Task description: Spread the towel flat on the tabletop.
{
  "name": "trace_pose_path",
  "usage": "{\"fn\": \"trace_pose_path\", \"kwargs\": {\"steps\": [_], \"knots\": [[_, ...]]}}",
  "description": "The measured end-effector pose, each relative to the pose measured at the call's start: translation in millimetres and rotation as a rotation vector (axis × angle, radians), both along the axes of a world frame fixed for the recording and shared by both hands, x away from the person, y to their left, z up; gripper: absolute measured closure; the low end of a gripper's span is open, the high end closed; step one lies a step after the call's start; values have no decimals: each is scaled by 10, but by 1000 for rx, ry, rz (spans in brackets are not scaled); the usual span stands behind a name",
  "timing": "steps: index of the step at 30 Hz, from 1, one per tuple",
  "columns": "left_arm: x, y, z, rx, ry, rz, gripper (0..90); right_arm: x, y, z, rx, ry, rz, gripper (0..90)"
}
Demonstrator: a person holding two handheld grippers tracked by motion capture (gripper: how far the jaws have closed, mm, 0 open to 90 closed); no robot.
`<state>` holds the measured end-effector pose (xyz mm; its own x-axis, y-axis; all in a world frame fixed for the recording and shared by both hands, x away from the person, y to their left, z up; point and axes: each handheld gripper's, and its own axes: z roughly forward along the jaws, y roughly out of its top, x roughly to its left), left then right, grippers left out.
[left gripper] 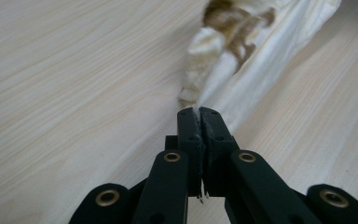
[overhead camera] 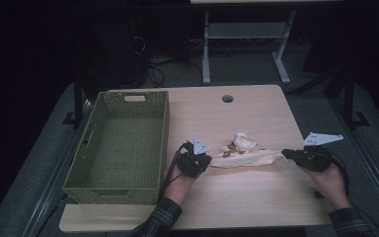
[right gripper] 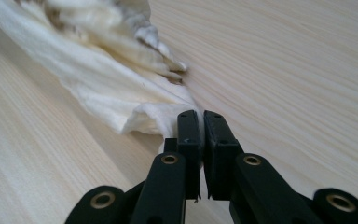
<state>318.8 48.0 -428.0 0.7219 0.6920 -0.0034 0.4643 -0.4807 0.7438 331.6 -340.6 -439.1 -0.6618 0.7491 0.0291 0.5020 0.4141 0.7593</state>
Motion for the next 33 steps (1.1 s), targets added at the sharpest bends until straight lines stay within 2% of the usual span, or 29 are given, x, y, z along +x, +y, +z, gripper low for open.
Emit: {"fn": "trace_pose_path", "kwargs": {"steps": [2,4,5,10,13,15,16,19,24,25,28,30,33], "knots": [[13,-27,-38,30,-4,14,865,3,27,-15,-16,1,6,854],[21,-33,-54,34,-3,13,857,4,46,-24,-25,1,9,848],[27,-46,-79,39,-7,18,796,10,65,-38,-36,4,8,790],[-14,-62,-54,36,-29,14,679,0,28,-19,-22,-8,-2,707],[-79,-77,-17,33,-39,-21,659,-35,21,20,9,-15,15,707],[-97,-95,-25,35,-25,-43,597,-59,64,19,0,-15,49,698],[-99,-109,-38,38,-24,-56,597,-59,64,19,0,-15,49,698],[-103,-177,-85,34,-7,-87,519,-34,137,-60,-29,12,79,688],[-146,-276,-102,45,-12,-129,484,3,157,-108,-37,25,79,651],[-125,-306,-129,61,-11,-131,484,26,166,-131,-37,34,74,641],[-93,-330,-156,69,-9,-124,511,51,185,-160,-52,39,83,666],[-66,-349,-175,72,1,-139,628,67,211,-186,-65,47,93,702],[-41,-363,-171,81,15,-147,797,85,218,-206,-65,66,110,839]]}}
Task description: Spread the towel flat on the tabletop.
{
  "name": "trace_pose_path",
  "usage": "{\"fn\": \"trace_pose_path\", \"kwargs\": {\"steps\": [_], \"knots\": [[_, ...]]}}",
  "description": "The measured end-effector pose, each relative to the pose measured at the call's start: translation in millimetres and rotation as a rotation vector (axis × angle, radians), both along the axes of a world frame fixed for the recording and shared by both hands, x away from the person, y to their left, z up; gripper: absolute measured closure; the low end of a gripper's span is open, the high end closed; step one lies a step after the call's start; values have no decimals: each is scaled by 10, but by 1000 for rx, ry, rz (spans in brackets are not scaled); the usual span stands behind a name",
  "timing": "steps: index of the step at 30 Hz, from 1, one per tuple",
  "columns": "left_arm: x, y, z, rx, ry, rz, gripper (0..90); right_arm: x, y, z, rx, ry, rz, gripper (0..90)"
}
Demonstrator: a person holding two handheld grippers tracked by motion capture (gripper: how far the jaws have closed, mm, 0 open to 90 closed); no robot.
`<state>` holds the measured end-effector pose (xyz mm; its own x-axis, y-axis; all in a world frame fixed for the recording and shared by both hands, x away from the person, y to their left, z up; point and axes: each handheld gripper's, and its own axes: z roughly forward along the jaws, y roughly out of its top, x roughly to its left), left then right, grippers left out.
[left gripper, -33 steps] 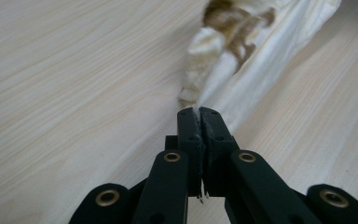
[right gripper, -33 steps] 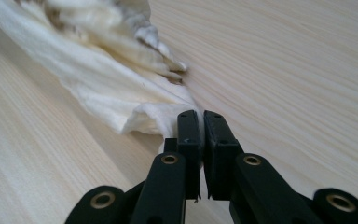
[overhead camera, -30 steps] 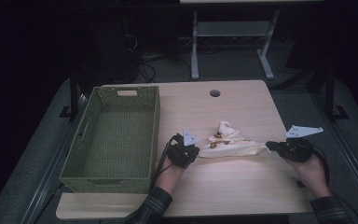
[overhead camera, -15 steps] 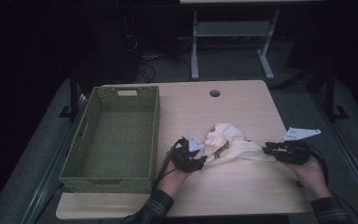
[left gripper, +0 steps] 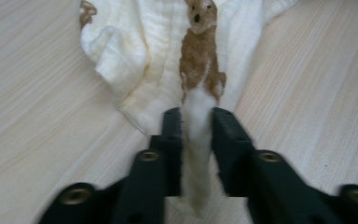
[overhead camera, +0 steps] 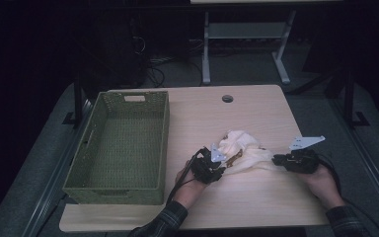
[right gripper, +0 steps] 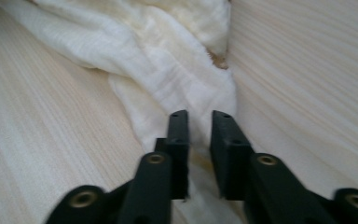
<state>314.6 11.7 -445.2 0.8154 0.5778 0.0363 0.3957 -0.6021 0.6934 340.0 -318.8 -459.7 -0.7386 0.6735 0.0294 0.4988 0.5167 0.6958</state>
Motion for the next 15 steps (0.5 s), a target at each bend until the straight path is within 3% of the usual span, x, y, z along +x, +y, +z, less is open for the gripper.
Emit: {"fn": "trace_pose_path", "kwargs": {"steps": [3,12,15], "knots": [[12,17,47,-14,1,1,876,-4,-21,22,13,0,8,893],[-225,171,378,-80,-20,8,880,-231,-48,290,55,-58,53,899],[-176,200,425,-82,-40,32,879,-313,-61,394,72,-86,76,899]]}}
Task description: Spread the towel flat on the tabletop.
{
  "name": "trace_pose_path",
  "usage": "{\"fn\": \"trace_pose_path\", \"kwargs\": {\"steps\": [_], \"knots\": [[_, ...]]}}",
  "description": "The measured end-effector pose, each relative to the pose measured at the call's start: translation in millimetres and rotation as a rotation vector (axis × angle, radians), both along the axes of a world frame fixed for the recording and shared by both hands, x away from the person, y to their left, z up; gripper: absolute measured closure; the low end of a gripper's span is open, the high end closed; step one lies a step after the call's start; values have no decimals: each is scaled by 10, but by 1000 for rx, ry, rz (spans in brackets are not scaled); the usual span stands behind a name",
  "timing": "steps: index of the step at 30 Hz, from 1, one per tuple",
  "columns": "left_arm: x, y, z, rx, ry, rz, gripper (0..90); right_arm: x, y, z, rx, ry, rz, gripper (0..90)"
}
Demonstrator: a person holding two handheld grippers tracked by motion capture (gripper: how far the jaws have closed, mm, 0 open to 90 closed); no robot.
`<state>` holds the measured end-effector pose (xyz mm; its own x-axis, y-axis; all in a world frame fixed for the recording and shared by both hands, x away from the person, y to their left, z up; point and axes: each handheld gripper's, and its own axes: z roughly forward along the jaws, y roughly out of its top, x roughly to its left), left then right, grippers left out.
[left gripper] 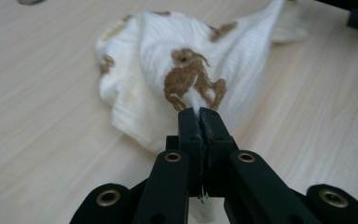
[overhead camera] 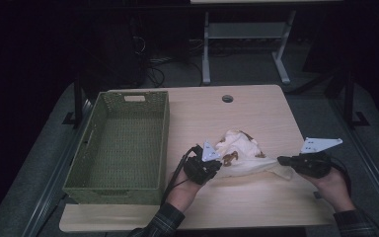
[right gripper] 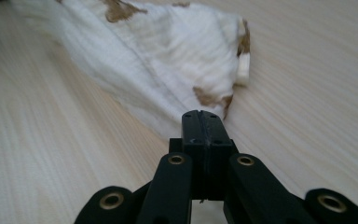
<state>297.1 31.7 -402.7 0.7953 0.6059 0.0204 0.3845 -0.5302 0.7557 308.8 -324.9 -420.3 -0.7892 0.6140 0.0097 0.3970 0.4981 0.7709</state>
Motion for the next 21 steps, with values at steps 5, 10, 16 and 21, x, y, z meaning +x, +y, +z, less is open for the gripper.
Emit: {"fn": "trace_pose_path", "kwargs": {"steps": [5,10,16,21], "knots": [[284,-58,-97,47,20,45,879,140,20,-49,10,14,-6,899],[527,-138,-222,93,24,88,870,380,52,-209,-23,43,-30,899],[700,-214,-364,150,27,127,765,595,59,-321,-26,77,-54,888],[555,-125,-256,91,42,108,660,518,-104,-234,27,61,-81,748]]}}
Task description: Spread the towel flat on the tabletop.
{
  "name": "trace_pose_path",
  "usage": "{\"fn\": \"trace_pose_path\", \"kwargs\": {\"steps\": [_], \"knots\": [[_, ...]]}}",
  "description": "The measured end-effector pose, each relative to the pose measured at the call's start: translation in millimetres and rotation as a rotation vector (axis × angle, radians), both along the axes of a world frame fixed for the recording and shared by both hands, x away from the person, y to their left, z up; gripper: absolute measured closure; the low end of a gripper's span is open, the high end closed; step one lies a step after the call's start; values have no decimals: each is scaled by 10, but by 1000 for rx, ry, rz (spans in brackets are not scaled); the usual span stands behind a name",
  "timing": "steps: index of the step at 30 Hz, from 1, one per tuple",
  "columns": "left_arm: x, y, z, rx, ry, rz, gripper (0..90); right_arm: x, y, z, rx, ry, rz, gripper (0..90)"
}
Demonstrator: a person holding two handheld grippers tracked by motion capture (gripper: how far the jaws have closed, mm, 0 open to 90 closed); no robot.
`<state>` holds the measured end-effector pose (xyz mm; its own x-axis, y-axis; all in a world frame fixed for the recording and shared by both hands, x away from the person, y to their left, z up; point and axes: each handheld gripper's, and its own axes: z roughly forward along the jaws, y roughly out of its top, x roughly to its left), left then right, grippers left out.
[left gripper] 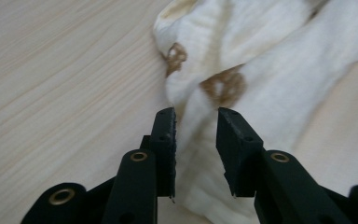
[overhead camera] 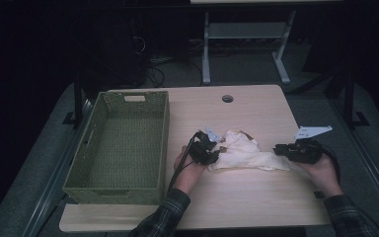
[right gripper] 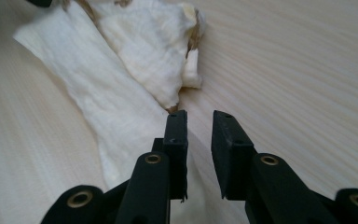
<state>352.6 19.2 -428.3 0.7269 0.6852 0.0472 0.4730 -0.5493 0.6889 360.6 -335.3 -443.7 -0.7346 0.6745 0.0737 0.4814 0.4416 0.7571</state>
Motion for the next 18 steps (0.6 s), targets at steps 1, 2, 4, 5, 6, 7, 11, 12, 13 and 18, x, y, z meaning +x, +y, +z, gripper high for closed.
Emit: {"fn": "trace_pose_path", "kwargs": {"steps": [1,2,4,5,6,7,11,12,13,18], "knots": [[0,0,0,0,0,0,646,0,0,0,0,0,0,748],[-40,19,13,-11,4,-3,641,-65,-68,35,4,1,-14,735],[-125,52,13,-22,10,-13,618,-132,-126,35,7,9,-22,727],[-168,67,4,-19,11,-19,618,-132,-126,35,7,9,-22,727],[-205,82,-10,-14,14,-21,608,-161,-147,25,5,13,-25,722],[-236,102,-26,-14,14,-18,592,-186,-167,18,-5,20,-28,717],[-351,172,-104,-16,25,-23,567,-284,-220,-39,-15,49,-40,694],[-372,178,-122,-12,27,-26,562,-304,-234,-54,-19,58,-40,693],[-375,177,-132,-11,28,-28,558,-323,-245,-81,-20,73,-34,683],[-341,110,-188,-8,33,-41,533,-382,-219,-175,-47,116,-26,662]]}}
